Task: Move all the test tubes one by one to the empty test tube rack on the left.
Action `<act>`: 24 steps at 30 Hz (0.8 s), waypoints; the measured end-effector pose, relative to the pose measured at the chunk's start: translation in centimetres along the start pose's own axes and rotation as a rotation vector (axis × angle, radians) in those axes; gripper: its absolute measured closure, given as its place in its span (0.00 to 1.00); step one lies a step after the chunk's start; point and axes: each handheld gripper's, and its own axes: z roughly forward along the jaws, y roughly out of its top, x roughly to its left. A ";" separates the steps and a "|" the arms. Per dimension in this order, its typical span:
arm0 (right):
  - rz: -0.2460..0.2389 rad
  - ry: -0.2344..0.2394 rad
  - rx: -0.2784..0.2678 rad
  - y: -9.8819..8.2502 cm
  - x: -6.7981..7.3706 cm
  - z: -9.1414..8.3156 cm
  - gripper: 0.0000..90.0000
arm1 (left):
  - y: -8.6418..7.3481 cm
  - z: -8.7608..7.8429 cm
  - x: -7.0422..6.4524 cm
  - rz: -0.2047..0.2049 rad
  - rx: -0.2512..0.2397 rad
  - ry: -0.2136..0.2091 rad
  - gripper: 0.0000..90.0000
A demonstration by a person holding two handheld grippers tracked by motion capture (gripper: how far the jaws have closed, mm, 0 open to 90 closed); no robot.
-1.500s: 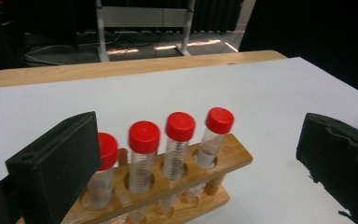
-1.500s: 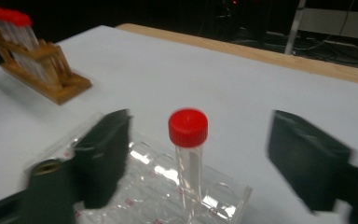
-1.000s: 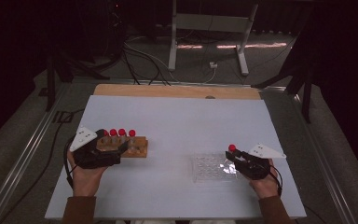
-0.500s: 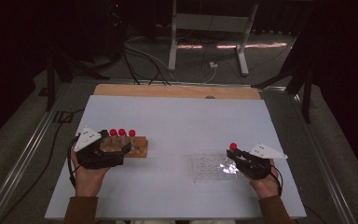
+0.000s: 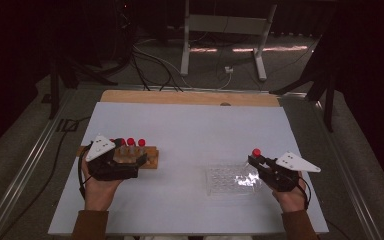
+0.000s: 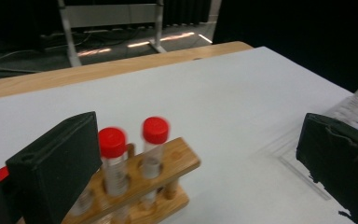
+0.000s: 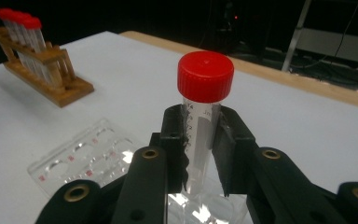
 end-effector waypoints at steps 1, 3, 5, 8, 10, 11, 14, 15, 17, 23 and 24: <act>-0.003 -0.001 -0.006 0.2 0.0 -0.1 0.83 | 0.2 0.1 -0.2 0.006 0.002 -0.005 0.01; -0.007 -0.001 -0.019 0.5 0.2 -0.4 0.83 | 0.5 0.3 -0.6 0.016 0.007 -0.020 0.01; -0.017 -0.001 -0.030 0.9 0.4 -0.7 0.83 | 0.7 0.7 -1.2 0.027 0.010 -0.037 0.01; -0.026 0.006 -0.043 1.3 0.7 -1.0 0.83 | 1.2 1.3 -2.0 0.048 0.024 -0.063 0.01; -0.030 0.016 -0.051 1.7 1.0 -1.1 0.83 | 1.7 1.9 -2.7 0.067 0.034 -0.084 0.01; -0.031 0.024 -0.055 1.8 1.1 -1.2 0.83 | 1.9 2.1 -3.1 0.074 0.037 -0.093 0.01; -0.037 0.041 -0.057 2.1 1.5 -1.2 0.83 | 2.6 2.6 -4.0 0.096 0.042 -0.116 0.01; -0.035 0.048 -0.060 2.2 1.6 -1.2 0.83 | 2.8 2.9 -4.4 0.102 0.042 -0.132 0.01; -0.039 0.064 -0.061 2.5 1.9 -1.2 0.83 | 3.2 3.2 -5.0 0.110 0.046 -0.151 0.01; -0.046 0.102 -0.050 2.9 2.8 -1.1 0.83 | 4.0 4.3 -6.6 0.128 0.059 -0.200 0.01; -0.046 0.109 -0.047 2.9 2.9 -1.0 0.83 | 4.1 4.4 -6.9 0.134 0.062 -0.206 0.01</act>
